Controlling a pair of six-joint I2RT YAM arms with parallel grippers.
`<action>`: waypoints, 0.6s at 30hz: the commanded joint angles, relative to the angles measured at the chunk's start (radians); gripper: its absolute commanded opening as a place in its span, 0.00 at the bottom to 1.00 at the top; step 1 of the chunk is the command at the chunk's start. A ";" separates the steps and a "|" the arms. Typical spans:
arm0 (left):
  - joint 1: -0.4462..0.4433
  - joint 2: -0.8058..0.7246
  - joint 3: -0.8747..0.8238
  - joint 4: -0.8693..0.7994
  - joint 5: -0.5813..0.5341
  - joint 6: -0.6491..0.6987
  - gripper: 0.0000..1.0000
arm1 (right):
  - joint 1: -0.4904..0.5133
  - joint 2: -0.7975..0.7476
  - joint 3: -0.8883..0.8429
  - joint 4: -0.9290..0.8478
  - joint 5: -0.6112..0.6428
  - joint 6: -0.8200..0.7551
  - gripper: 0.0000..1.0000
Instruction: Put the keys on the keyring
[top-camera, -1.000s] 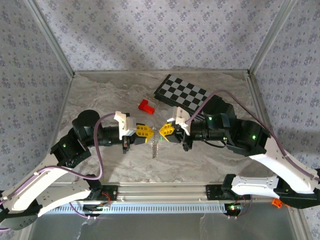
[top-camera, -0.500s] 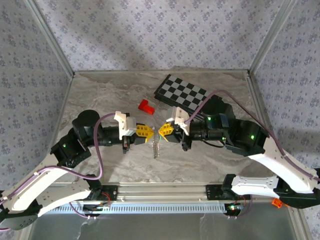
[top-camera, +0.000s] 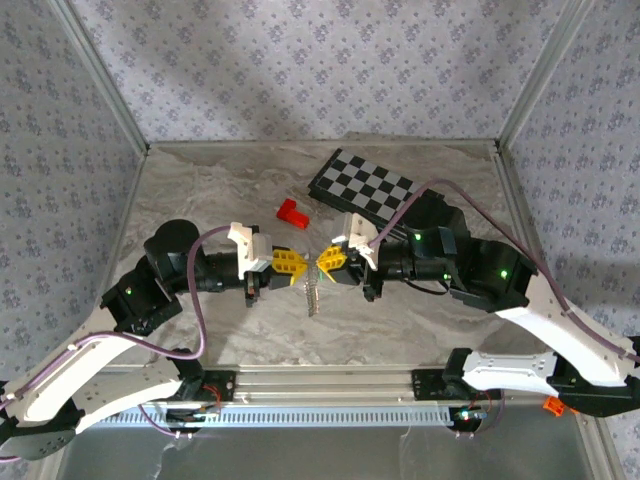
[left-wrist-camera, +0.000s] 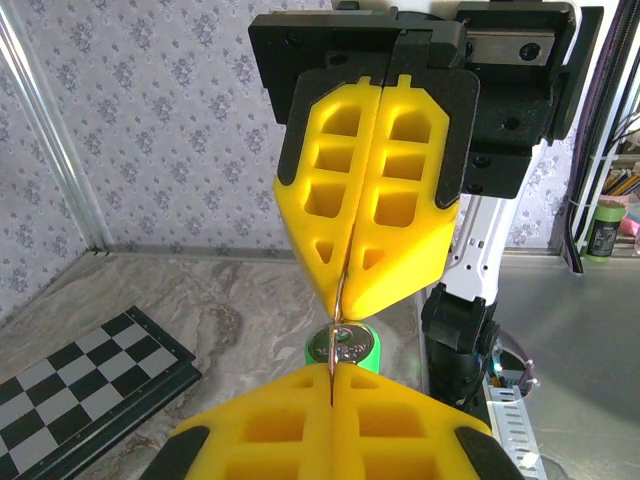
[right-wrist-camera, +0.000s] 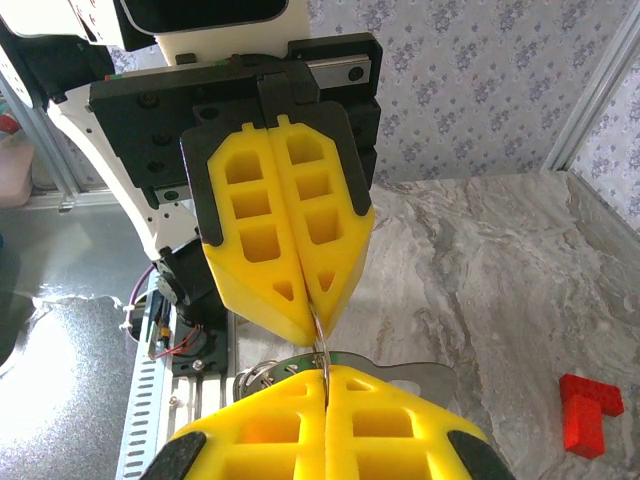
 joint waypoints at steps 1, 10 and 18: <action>-0.007 0.001 0.003 0.066 0.018 -0.009 0.00 | -0.005 0.005 -0.011 0.030 -0.019 0.005 0.00; -0.008 0.002 0.004 0.065 0.020 -0.010 0.00 | -0.005 0.007 -0.011 0.031 -0.019 0.003 0.00; -0.007 0.001 0.002 0.064 0.020 -0.010 0.00 | -0.005 0.008 -0.013 0.033 -0.019 -0.001 0.00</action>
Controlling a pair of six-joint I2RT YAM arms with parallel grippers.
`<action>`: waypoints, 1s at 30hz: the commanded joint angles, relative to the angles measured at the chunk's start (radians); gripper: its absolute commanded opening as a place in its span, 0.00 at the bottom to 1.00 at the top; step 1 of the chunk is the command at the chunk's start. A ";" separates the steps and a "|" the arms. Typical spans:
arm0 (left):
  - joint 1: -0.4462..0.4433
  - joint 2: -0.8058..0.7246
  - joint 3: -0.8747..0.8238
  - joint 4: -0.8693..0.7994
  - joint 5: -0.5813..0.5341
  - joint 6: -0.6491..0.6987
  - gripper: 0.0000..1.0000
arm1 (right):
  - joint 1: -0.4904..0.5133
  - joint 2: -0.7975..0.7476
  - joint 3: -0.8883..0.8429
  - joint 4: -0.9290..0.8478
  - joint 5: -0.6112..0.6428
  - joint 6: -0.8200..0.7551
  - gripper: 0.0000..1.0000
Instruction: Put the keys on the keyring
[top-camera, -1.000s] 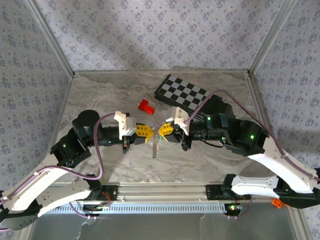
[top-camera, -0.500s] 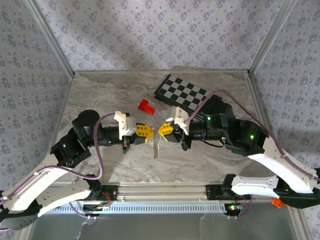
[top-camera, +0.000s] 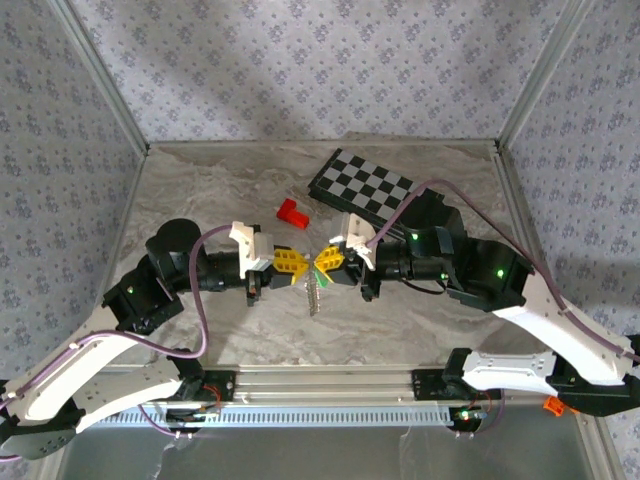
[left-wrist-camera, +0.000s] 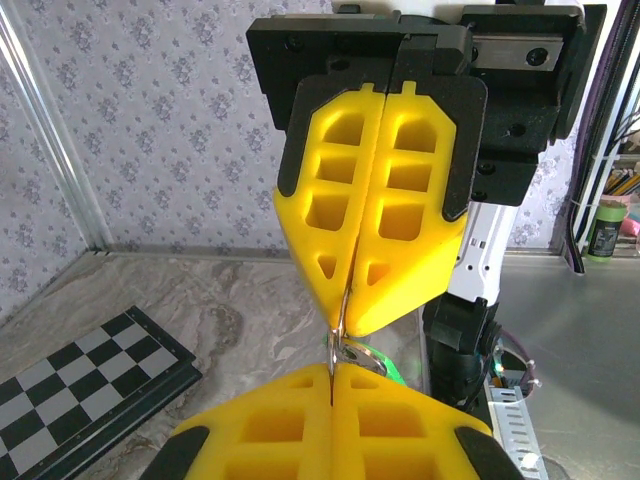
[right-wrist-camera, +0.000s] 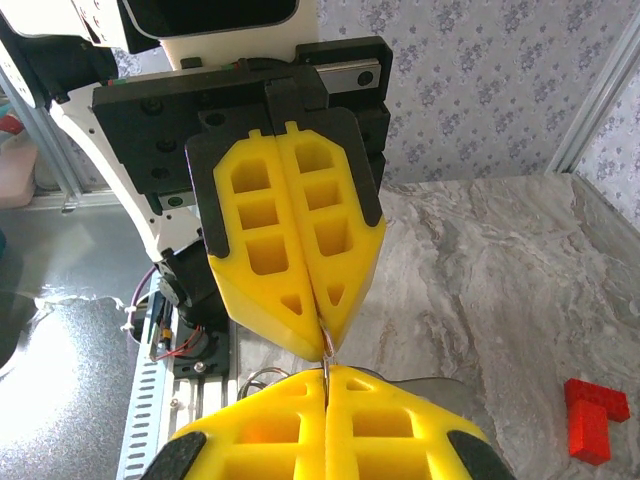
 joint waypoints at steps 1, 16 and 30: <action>-0.007 -0.007 0.002 0.057 0.018 -0.010 0.00 | -0.005 0.000 -0.006 0.019 -0.012 -0.001 0.00; -0.007 -0.008 0.007 0.055 0.017 -0.013 0.00 | -0.003 -0.028 -0.029 0.028 -0.009 -0.008 0.00; -0.007 -0.007 0.002 0.061 0.018 -0.015 0.00 | -0.010 -0.060 -0.061 0.079 0.005 0.023 0.00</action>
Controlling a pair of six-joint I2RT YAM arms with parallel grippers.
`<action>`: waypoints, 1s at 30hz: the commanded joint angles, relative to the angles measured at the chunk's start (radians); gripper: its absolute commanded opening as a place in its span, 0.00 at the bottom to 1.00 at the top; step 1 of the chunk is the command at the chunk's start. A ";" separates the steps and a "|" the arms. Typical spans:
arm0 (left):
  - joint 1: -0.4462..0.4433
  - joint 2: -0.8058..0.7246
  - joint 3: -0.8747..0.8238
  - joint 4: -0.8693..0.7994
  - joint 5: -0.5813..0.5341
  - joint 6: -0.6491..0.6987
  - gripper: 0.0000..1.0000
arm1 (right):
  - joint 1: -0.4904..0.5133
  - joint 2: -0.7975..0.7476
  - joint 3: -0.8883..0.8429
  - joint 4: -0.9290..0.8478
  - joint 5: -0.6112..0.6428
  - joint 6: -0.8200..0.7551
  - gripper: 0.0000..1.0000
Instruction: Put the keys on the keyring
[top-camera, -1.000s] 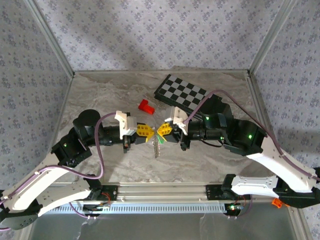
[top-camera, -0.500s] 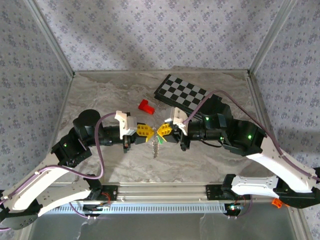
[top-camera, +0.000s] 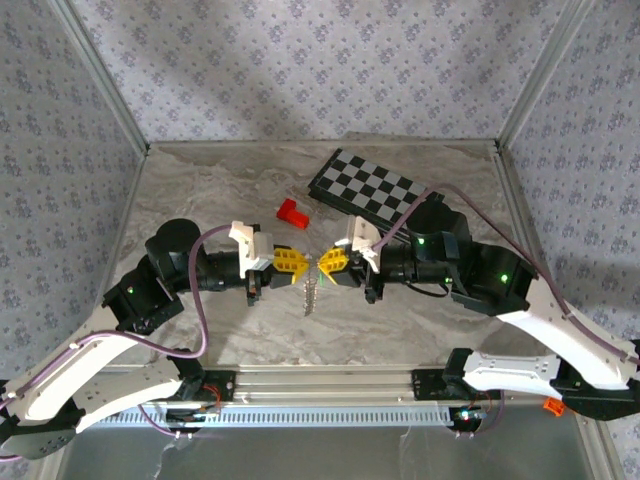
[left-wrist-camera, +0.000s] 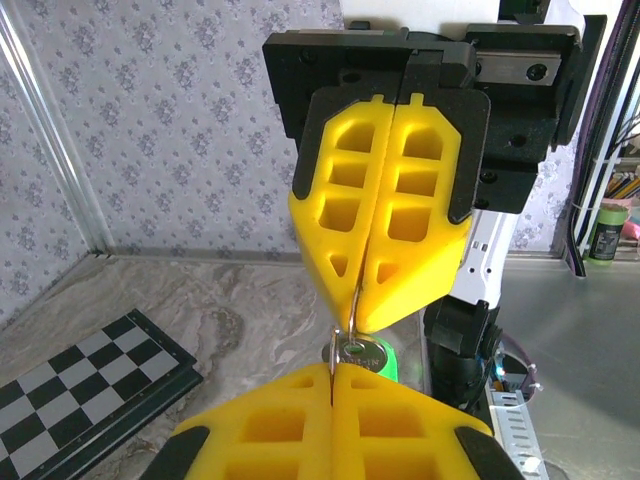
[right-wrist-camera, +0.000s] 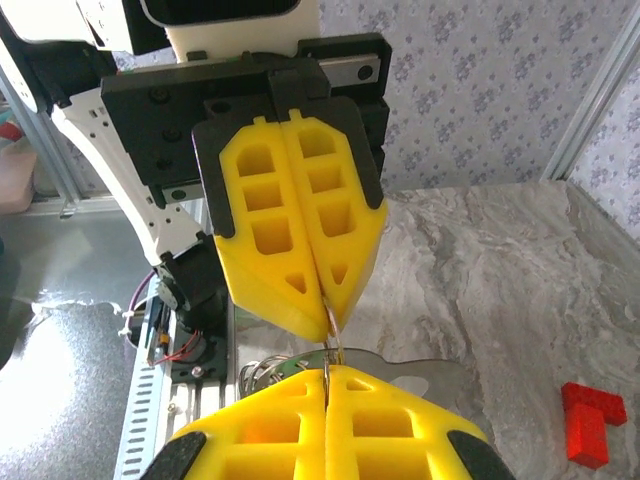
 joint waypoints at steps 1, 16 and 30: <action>-0.007 -0.007 0.002 0.049 0.021 -0.010 0.00 | -0.006 -0.018 -0.010 0.039 0.007 0.018 0.00; -0.007 -0.006 0.009 0.048 0.022 -0.012 0.00 | -0.013 -0.032 -0.024 0.047 0.016 0.018 0.00; -0.007 0.001 0.012 0.054 0.027 -0.017 0.00 | -0.020 -0.026 -0.031 0.061 -0.002 0.011 0.00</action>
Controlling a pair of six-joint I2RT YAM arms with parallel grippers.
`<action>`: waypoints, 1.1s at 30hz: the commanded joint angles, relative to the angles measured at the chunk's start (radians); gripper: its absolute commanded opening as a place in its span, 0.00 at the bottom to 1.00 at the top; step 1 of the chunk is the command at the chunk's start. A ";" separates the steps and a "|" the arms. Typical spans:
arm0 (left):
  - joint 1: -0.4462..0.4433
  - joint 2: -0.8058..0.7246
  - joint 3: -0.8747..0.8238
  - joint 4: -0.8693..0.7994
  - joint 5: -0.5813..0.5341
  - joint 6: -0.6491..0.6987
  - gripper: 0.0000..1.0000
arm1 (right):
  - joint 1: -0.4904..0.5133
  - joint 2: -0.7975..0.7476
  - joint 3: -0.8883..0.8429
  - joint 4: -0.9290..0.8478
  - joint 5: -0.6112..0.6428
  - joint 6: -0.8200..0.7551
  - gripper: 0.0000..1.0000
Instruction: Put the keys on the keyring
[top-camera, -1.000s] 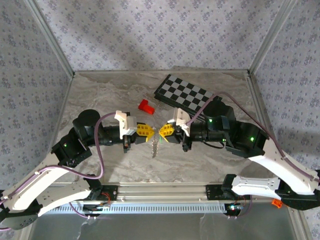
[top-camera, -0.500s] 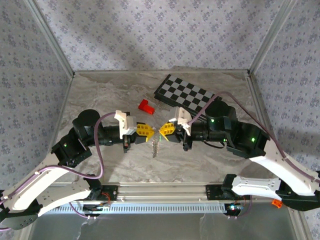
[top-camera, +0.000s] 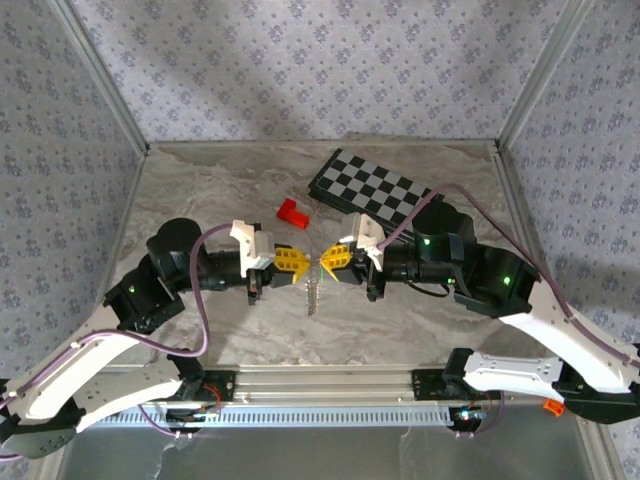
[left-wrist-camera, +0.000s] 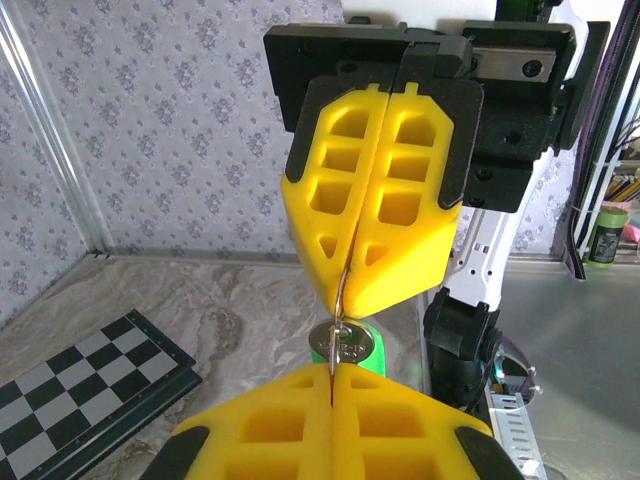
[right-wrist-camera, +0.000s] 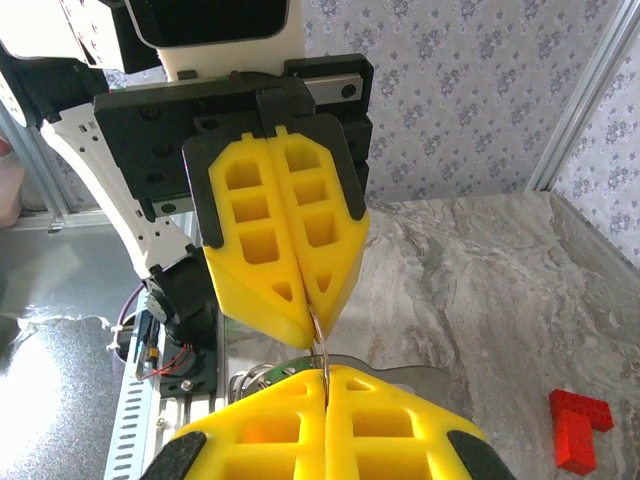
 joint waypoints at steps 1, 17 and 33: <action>-0.007 -0.007 0.011 0.048 0.027 -0.010 0.00 | -0.007 -0.006 -0.008 0.027 -0.009 0.002 0.00; -0.007 -0.008 0.002 0.064 0.027 -0.018 0.00 | -0.007 -0.007 -0.019 0.036 -0.007 0.000 0.00; -0.007 -0.006 0.000 0.069 0.034 -0.022 0.00 | -0.006 -0.004 -0.022 0.054 -0.010 -0.005 0.00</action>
